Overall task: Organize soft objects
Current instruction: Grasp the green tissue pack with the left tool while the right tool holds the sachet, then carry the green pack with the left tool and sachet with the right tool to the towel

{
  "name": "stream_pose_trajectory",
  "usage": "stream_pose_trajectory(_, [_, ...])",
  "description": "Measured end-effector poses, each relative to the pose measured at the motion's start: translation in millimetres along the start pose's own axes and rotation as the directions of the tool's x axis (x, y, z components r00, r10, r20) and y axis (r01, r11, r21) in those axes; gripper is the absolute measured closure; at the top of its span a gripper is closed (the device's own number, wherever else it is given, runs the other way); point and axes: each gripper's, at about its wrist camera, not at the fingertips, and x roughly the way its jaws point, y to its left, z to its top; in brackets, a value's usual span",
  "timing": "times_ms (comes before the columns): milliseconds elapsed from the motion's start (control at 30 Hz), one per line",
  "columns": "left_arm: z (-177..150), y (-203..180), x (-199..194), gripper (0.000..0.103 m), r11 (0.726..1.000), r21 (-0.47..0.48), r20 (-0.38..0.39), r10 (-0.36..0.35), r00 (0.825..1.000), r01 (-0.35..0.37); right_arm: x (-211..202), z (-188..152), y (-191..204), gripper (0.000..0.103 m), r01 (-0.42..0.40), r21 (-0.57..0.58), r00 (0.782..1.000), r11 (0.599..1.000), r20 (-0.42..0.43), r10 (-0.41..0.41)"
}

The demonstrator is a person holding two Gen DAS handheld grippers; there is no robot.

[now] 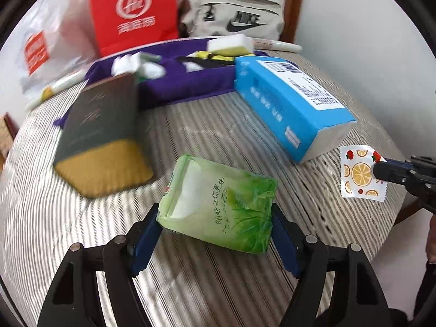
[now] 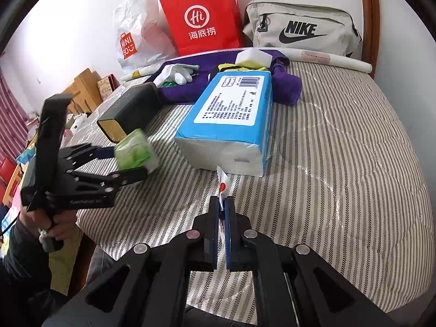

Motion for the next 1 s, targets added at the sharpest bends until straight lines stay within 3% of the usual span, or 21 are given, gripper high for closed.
stream_pose_trajectory(167, [-14, 29, -13, 0.029, 0.991, -0.127, 0.000, -0.030, 1.000, 0.030, -2, 1, 6, 0.099, 0.000, 0.006, 1.000, 1.000, 0.003, 0.000])
stream_pose_trajectory(267, [-21, 42, -19, 0.029, 0.985, -0.175, 0.006, -0.003, 1.000, 0.004, -4, 2, 9, 0.099, -0.003, 0.016, 1.000, 1.000, 0.006, 0.003])
stream_pose_trajectory(400, [-28, 49, -22, 0.029, 0.981, -0.190, 0.001, 0.049, 0.999, -0.048, -5, 2, 12, 0.099, 0.007, 0.027, 1.000, 1.000, 0.004, -0.007])
stream_pose_trajectory(667, [-38, 51, -38, 0.029, 0.973, -0.225, -0.004, 0.041, 0.999, -0.041, -15, 4, 19, 0.099, 0.008, 0.045, 1.000, 0.999, -0.004, -0.008])
stream_pose_trajectory(1000, [-32, 47, -67, 0.029, 0.971, -0.230, 0.049, 0.079, 0.996, -0.066, -48, 13, 29, 0.099, 0.000, 0.019, 0.999, 1.000, 0.045, -0.001])
